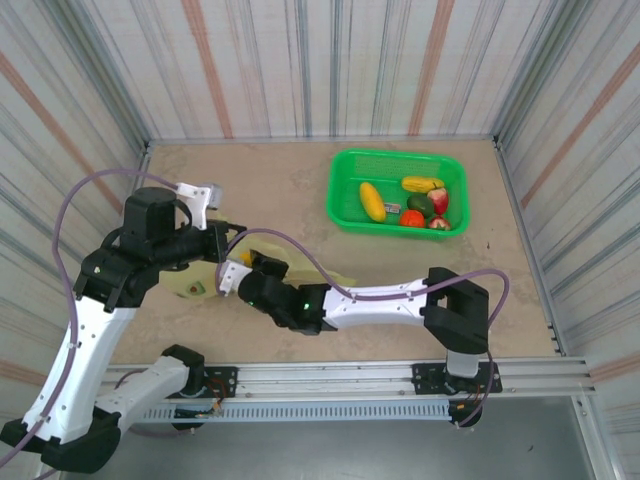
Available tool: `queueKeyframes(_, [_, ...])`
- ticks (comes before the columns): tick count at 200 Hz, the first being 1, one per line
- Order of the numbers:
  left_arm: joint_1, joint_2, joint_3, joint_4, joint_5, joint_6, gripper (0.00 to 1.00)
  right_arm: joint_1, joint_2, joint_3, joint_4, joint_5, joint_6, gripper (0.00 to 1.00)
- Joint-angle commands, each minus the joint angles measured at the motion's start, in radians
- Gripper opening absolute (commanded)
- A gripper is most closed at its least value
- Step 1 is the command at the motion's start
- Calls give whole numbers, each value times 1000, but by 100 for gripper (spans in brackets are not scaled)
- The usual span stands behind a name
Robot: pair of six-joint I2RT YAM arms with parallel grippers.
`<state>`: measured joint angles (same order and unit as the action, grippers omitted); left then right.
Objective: Place the fake fruits into the plastic bag and tie a complex knot
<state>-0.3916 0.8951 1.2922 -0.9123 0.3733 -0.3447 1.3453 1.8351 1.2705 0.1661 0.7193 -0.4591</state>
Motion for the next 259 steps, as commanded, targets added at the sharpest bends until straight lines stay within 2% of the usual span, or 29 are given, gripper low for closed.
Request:
queueKeyframes(1, [8, 5, 25, 12, 8, -4, 0, -26, 43, 10, 85, -117, -78, 61])
queueKeyframes(16, [9, 6, 24, 9, 0, -4, 0, -38, 56, 21, 69, -134, -58, 71])
queueKeyframes(31, [12, 8, 26, 11, -2, -7, 0, -41, 56, 12, 67, -138, -47, 73])
queueKeyframes(61, [13, 13, 29, 18, -2, -6, 0, -41, 11, -16, 46, -141, -25, 72])
queueKeyframes(105, [21, 8, 30, 1, -35, 13, 0, -69, -123, -77, -77, -250, 88, 73])
queueKeyframes(145, [29, -15, 48, -26, -114, 19, 0, -71, -305, -164, -180, -402, 198, 72])
queueKeyframes(187, [30, -14, 49, -24, -102, 16, 0, -116, -505, -232, -301, -577, 339, 67])
queueKeyframes(209, [30, -18, 38, -16, -84, 15, 0, -230, -616, -271, -310, -634, 492, 64])
queueKeyframes(225, [30, -19, 25, -1, -47, 16, 0, -403, -653, -264, -362, -747, 643, 60])
queueKeyframes(242, [30, -17, 14, 11, -27, 15, 0, -573, -643, -226, -446, -753, 754, 60])
queueKeyframes(259, [30, -12, 6, 24, -19, 15, 0, -735, -562, -145, -563, -760, 806, 61])
